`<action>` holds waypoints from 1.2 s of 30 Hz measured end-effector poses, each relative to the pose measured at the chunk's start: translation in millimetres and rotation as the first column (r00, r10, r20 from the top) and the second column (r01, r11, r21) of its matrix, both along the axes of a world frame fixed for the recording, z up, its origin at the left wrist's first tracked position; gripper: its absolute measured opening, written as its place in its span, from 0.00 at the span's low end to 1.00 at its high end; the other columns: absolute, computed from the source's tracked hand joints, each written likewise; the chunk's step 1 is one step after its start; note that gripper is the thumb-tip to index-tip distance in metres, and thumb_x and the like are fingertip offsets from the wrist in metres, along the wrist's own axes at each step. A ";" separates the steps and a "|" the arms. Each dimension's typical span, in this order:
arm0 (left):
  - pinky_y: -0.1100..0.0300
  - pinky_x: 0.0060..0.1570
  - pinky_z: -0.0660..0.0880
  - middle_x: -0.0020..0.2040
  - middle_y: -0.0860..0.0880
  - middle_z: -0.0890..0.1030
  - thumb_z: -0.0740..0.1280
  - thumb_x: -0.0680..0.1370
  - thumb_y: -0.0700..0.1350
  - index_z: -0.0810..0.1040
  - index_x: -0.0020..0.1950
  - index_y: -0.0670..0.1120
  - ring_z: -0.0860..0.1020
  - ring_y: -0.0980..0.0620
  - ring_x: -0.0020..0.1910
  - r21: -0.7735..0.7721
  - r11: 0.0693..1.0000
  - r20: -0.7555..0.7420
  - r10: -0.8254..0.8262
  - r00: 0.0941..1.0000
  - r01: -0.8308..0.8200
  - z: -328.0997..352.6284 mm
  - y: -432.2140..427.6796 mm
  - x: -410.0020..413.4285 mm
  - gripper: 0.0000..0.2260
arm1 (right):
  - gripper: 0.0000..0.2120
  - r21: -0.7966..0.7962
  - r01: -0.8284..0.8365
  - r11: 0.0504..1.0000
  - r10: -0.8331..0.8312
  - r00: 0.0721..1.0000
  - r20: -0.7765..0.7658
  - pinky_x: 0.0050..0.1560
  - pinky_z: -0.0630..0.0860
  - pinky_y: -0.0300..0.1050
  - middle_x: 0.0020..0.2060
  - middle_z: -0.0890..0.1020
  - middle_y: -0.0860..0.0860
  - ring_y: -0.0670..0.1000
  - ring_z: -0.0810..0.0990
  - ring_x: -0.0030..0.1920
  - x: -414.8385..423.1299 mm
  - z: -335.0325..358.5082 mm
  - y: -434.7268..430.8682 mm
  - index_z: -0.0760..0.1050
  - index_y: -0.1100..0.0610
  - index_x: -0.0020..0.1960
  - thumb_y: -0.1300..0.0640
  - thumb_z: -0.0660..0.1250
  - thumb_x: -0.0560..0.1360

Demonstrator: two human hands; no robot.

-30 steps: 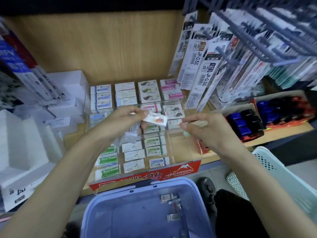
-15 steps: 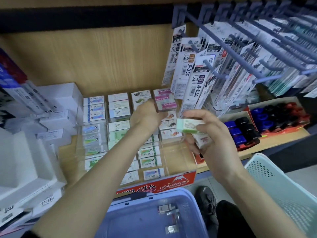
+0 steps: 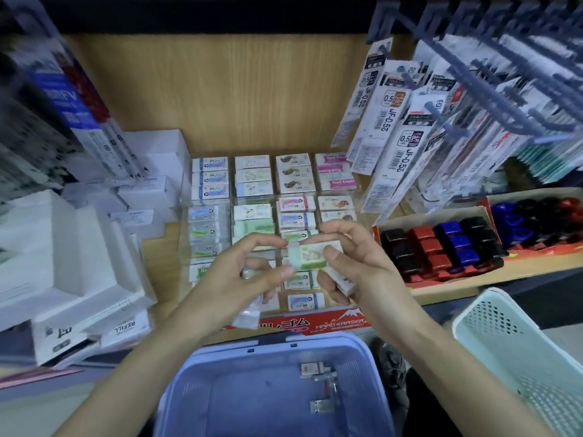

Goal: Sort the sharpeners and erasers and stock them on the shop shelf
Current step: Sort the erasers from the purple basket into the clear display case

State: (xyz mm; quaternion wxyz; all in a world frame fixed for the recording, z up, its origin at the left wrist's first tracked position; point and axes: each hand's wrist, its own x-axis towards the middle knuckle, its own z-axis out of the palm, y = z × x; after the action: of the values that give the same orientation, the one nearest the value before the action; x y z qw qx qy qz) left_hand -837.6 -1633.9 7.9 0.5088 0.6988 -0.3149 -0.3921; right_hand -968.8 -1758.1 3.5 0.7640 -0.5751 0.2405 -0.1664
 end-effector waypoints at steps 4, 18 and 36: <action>0.69 0.37 0.72 0.27 0.49 0.77 0.71 0.67 0.50 0.78 0.51 0.49 0.75 0.56 0.28 -0.010 1.000 0.054 -0.002 0.999 0.002 -15.0 20.6 8.1 0.14 | 0.08 -0.061 -0.097 0.993 0.094 0.994 -0.055 0.25 0.64 0.37 0.44 0.80 0.48 0.46 0.69 0.27 5.8 -8.2 13.5 0.70 0.59 0.56 0.62 0.62 0.77; 0.67 0.35 0.68 0.35 0.54 0.79 0.70 0.71 0.54 0.74 0.50 0.59 0.77 0.58 0.33 0.132 0.985 0.229 0.075 0.970 -0.108 -31.6 55.1 19.9 0.09 | 0.14 -0.811 -0.468 0.352 -0.008 0.865 -0.502 0.50 0.75 0.53 0.54 0.74 0.39 0.47 0.78 0.49 23.4 -13.1 5.3 0.75 0.47 0.58 0.54 0.69 0.73; 0.59 0.34 0.67 0.35 0.50 0.80 0.69 0.68 0.51 0.82 0.41 0.45 0.75 0.53 0.33 0.193 0.926 -0.323 0.372 0.870 -0.324 -32.0 73.3 4.4 0.09 | 0.15 -0.827 -0.417 0.377 -0.233 0.821 -0.521 0.46 0.75 0.48 0.48 0.70 0.42 0.49 0.76 0.49 4.4 -32.2 -10.9 0.76 0.51 0.59 0.55 0.71 0.73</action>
State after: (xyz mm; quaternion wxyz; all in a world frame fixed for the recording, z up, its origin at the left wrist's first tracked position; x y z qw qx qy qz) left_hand -833.2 -1560.6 -24.1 0.5719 0.6941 -0.0603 -0.4330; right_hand -964.3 -1769.0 -28.7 0.2137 -0.9334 0.2842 -0.0488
